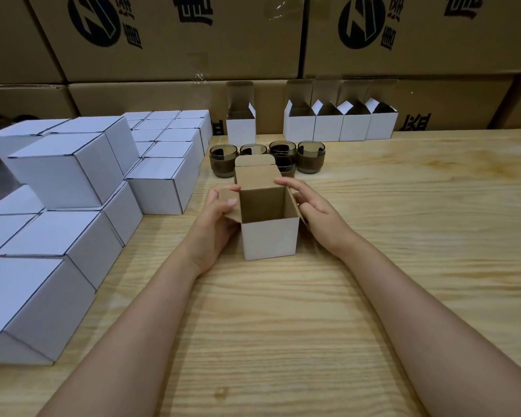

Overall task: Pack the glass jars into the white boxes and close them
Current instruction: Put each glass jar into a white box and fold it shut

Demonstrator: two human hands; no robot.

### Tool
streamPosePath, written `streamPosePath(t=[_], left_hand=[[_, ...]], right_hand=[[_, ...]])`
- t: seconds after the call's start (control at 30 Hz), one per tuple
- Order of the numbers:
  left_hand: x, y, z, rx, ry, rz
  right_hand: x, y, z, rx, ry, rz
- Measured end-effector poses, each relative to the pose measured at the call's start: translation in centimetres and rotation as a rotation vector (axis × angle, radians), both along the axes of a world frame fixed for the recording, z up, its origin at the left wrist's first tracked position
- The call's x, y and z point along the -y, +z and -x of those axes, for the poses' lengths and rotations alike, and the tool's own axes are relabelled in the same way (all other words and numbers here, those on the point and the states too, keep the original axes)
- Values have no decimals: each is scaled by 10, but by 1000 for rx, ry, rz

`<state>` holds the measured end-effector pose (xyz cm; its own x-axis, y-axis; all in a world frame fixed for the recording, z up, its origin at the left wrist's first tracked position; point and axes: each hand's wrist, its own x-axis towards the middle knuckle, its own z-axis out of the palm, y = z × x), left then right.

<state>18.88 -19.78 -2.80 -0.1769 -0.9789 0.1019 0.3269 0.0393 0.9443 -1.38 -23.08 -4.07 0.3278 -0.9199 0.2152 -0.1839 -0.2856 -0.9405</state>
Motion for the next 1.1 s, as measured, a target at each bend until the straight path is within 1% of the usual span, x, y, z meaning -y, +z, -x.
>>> streamPosePath(t=[0.13,0.23,0.3,0.33,0.43,0.47,0.53,0.63,0.73,0.77,0.83,0.9,1.03,1.1], left_hand=[[-6,0,-11,25,-33,36],[-8,1,-14,90,-102,81],[-10,1,-14,149,-105,111],[-11,1,-14,211,-81,138],[-17,0,-12,520,1,250],[-18,0,-12,591,29,273],[-17,-1,-12,657,84,293],[-15,-3,-14,658,144,290],[-13,-5,-14,648,185,274],[-13,-4,-14,647,198,254],[-10,-5,-15,632,227,210],[-9,-5,-17,617,258,191],[-7,-6,-17,617,288,187],[-7,-6,-17,617,282,182]], right_hand=[[-1,1,-1,-8,18,6],[-2,2,-2,-23,22,10],[-3,3,-2,-35,30,11],[-3,3,-2,-38,34,11],[-4,4,-3,-39,37,20],[-5,4,-3,-43,40,25],[-5,5,-4,-59,44,28],[-3,2,-3,-64,7,37],[1,0,-5,-86,-217,73],[3,0,-7,-126,-299,109],[12,4,-12,-228,-388,171],[25,11,-17,-309,-410,156],[48,23,-20,-514,-408,42],[51,23,-19,-609,-403,38]])
